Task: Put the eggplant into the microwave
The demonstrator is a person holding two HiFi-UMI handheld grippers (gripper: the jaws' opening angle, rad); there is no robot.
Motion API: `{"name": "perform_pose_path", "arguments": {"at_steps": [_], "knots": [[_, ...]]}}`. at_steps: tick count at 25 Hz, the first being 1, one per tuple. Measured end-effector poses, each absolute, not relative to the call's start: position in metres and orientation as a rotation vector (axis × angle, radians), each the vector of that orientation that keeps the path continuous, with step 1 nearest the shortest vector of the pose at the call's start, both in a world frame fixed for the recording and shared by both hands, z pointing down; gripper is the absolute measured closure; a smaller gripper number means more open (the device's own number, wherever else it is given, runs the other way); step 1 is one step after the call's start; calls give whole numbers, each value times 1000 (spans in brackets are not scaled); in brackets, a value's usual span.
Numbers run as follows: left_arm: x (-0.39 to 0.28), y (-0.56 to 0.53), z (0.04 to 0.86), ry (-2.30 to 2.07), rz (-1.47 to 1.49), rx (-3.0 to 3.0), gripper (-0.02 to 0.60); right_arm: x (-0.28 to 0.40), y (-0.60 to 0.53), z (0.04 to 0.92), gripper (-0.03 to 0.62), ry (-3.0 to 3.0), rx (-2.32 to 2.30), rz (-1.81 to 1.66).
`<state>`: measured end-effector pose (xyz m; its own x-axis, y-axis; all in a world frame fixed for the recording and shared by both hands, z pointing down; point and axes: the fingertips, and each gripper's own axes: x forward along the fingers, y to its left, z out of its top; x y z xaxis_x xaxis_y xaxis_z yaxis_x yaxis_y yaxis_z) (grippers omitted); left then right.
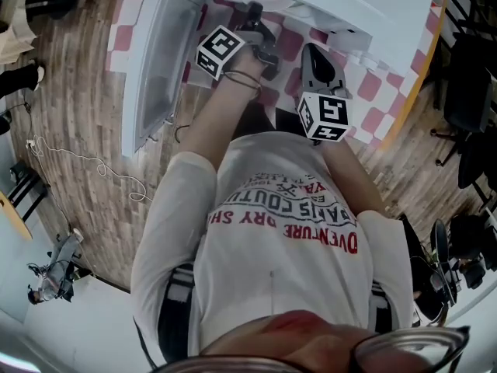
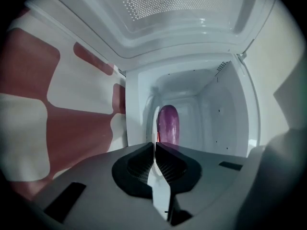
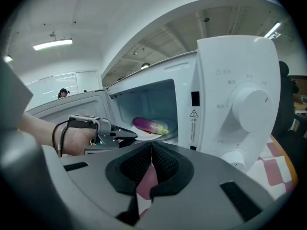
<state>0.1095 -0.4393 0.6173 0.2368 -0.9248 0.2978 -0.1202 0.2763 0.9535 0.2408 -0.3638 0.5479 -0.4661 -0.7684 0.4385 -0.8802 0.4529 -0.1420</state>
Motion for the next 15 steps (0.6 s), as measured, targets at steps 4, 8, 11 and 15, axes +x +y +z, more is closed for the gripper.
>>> {"name": "perform_pose_path", "arguments": {"at_steps": [4, 8, 11, 15], "knots": [[107, -442, 618, -1238, -750, 1171, 551, 240, -363, 547, 569, -2393, 1421, 502], [107, -443, 618, -1246, -722, 1188, 551, 241, -364, 547, 569, -2387, 1438, 506], [107, -443, 616, -1242, -698, 1216, 551, 240, -364, 547, 569, -2384, 1447, 506], [104, -444, 611, -1230, -712, 1240, 530, 236, -364, 545, 569, -2386, 1454, 500]]}}
